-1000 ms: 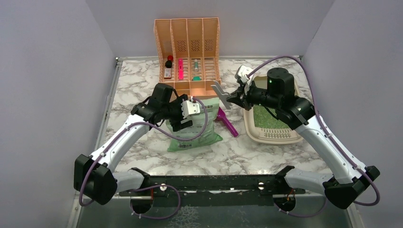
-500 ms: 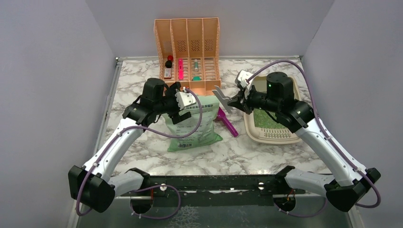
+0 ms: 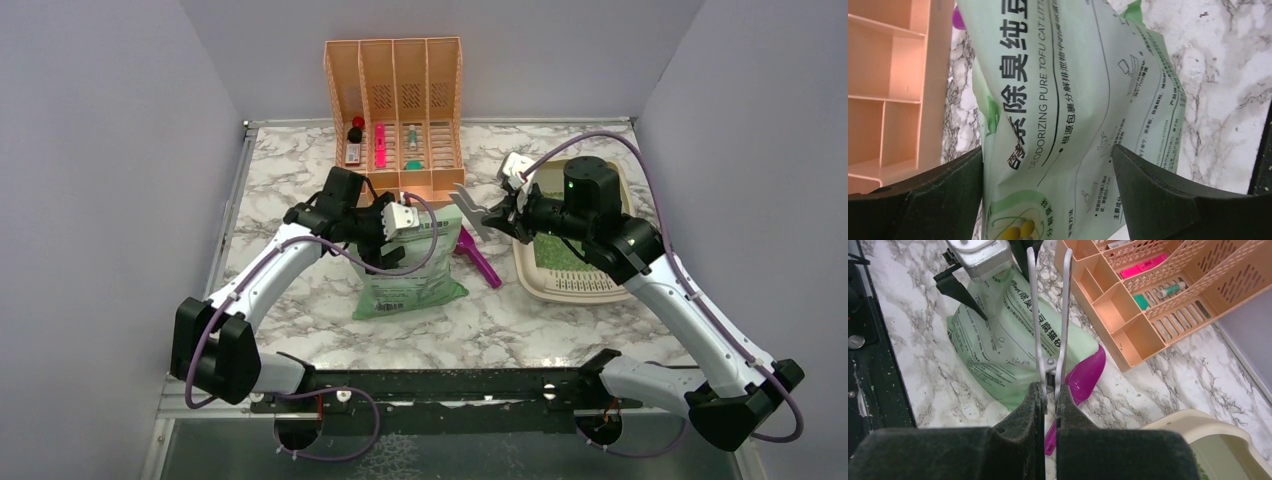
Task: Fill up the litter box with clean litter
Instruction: Adjust the clamp at the center of the board.
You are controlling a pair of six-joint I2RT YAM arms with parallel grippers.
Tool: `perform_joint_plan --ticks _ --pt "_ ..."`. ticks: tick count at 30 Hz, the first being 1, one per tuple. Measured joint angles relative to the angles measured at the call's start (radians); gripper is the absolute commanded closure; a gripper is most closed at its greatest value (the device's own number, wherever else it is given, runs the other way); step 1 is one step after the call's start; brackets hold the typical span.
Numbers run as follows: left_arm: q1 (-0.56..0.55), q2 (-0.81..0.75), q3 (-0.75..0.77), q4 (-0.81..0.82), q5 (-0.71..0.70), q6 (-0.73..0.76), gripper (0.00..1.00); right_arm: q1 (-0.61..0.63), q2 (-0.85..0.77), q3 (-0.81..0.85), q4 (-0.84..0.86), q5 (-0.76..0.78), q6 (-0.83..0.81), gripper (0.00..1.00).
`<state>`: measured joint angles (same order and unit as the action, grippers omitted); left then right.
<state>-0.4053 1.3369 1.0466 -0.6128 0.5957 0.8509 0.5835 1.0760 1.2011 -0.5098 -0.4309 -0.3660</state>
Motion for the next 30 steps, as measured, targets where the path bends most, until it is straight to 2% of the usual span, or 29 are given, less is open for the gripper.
perform_joint_plan --ticks 4,7,9,12,13,16,19,22,26,30 --pt "0.001 0.017 0.026 -0.069 0.055 0.011 0.44 0.000 0.001 0.000 0.000 0.000 -0.019 0.99" --pt "0.002 0.018 0.043 -0.095 0.086 0.000 0.56 0.000 0.015 0.002 -0.003 -0.006 -0.060 0.99" --pt "0.002 0.018 0.054 -0.112 0.103 -0.016 0.70 0.000 0.037 0.007 -0.013 -0.015 -0.111 0.99" --pt "0.003 0.018 0.058 -0.130 0.123 -0.033 0.73 0.000 0.089 0.039 -0.058 -0.031 -0.212 0.99" --pt "0.003 0.018 0.058 -0.134 0.129 -0.040 0.69 0.000 0.111 0.058 -0.084 -0.038 -0.254 0.99" --pt "0.004 0.018 0.058 -0.137 0.138 -0.057 0.48 0.000 0.180 0.132 -0.179 -0.064 -0.397 0.99" --pt "0.004 0.018 0.058 -0.136 0.140 -0.089 0.39 0.000 0.231 0.196 -0.243 -0.098 -0.518 0.99" --pt "0.004 0.017 0.058 -0.135 0.135 -0.116 0.35 0.000 0.235 0.200 -0.237 -0.141 -0.571 0.99" --pt "0.004 0.006 0.058 -0.130 0.097 -0.155 0.34 0.000 0.238 0.197 -0.211 -0.200 -0.642 0.99" --pt "0.004 -0.014 0.037 -0.114 0.016 -0.202 0.34 0.000 0.282 0.224 -0.255 -0.207 -0.745 0.99"
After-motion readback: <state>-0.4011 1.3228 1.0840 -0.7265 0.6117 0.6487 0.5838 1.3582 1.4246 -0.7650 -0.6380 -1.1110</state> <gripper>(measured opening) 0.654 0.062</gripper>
